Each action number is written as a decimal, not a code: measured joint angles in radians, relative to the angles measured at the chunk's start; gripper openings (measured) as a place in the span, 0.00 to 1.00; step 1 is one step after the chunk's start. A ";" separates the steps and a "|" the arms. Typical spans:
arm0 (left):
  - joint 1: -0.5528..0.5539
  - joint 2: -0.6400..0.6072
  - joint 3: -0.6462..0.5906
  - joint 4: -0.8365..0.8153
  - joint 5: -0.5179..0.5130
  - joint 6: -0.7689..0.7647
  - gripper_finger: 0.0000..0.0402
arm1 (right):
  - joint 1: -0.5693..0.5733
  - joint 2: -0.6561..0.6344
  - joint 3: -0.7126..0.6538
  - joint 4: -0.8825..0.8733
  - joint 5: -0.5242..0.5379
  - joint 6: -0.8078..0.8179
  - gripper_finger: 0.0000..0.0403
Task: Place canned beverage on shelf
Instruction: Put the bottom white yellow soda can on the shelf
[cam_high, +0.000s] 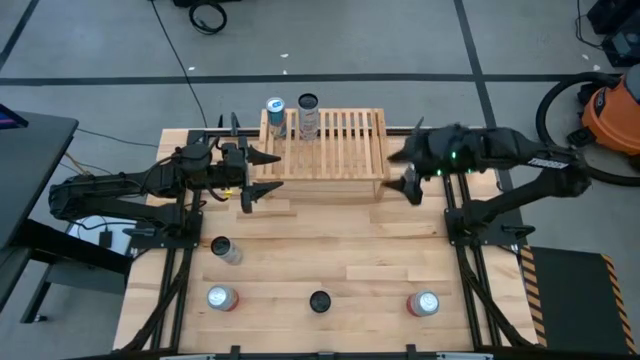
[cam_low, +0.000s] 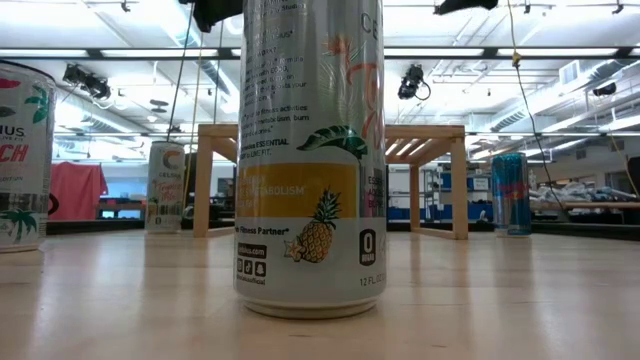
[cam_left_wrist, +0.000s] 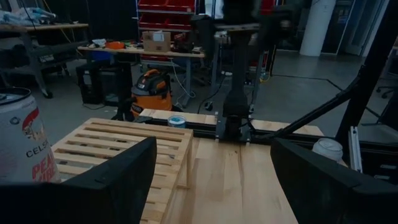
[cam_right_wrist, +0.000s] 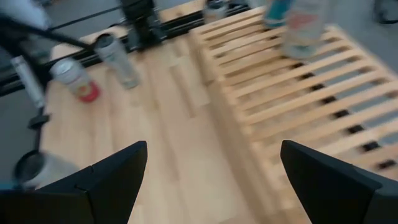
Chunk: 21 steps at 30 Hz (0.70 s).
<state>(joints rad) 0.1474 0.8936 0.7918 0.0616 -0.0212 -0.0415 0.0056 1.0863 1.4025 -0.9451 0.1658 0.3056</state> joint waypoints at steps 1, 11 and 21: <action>0.000 0.000 0.000 0.000 0.000 0.000 0.79 | 0.037 0.006 0.000 0.000 0.013 0.012 0.94; 0.000 0.001 0.000 0.000 0.000 -0.042 0.79 | 0.311 0.099 0.000 0.056 0.146 0.061 0.94; 0.000 0.001 0.000 -0.001 0.000 -0.060 0.79 | 0.355 0.240 0.000 0.321 -0.038 0.060 0.94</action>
<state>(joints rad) 0.1471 0.8948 0.7918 0.0608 -0.0212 -0.1017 0.3607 1.3265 1.4025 -0.6239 0.1276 0.3653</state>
